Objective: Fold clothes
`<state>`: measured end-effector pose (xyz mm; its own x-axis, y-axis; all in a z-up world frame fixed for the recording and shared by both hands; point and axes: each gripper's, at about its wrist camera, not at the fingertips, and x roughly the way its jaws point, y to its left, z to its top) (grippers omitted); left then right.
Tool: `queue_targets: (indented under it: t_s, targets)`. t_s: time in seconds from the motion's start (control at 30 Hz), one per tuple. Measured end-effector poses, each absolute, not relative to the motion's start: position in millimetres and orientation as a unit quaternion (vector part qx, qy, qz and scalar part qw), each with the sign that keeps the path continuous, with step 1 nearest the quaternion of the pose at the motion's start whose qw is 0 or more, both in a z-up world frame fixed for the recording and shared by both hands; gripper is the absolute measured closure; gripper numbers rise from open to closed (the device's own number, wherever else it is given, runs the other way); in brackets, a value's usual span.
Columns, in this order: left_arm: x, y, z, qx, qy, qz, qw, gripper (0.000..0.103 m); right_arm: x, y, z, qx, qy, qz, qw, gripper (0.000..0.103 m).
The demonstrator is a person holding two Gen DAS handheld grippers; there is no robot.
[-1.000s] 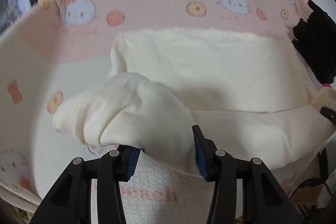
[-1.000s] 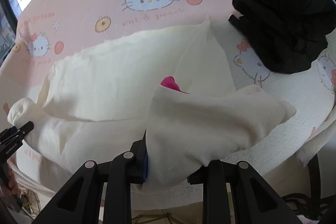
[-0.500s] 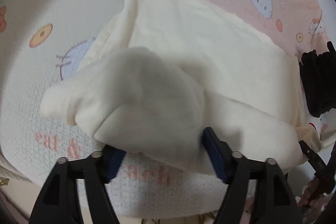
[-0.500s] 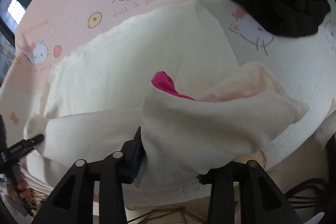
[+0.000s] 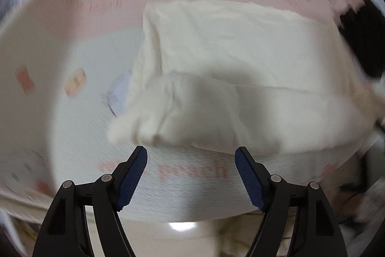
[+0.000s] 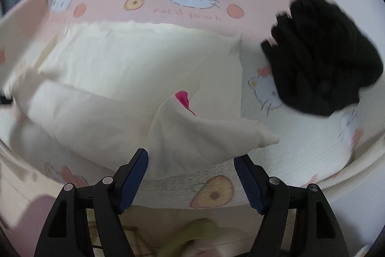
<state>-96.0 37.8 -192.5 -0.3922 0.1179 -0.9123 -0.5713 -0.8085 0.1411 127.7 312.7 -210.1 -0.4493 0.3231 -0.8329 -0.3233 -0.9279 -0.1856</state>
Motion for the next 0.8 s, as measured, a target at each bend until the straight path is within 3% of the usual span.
queue_targets:
  t_s: [0.23, 0.33, 0.53, 0.8]
  targets:
    - [-21.7, 78.7, -222.1, -0.245, 0.574, 0.75, 0.22, 0.029, 129.3, 258.5, -207.4, -0.473, -0.247, 0.825, 0.187, 0.03]
    - [10.4, 80.5, -250.1, -0.118, 0.678, 0.692, 0.218, 0.029, 133.1, 236.0, -209.4, -0.461, -0.344, 0.799, 0.174, 0.03]
    - [31.7, 74.8, -276.3, -0.008, 0.749, 0.624, 0.224, 0.029, 141.1, 204.1, -238.8, -0.449, -0.502, 0.731, 0.11, 0.026]
    - [5.1, 65.2, -270.1, -0.022, 0.752, 0.622, 0.219, 0.028, 148.5, 191.6, -277.6, -0.46, -0.568, 0.678, 0.071, 0.026]
